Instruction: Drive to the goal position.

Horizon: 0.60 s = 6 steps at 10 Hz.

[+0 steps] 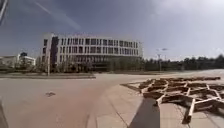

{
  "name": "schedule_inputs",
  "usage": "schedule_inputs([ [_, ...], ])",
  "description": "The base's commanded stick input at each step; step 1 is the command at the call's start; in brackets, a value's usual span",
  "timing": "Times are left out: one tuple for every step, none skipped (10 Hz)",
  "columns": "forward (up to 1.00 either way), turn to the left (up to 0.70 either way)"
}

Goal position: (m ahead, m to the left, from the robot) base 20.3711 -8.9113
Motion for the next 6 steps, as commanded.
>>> schedule_inputs([
  [0.7, 0.35],
  [0.7, 0.3],
  [0.7, 0.11],
  [0.7, 0.0],
  [0.7, 0.0],
  [0.7, 0.0],
])
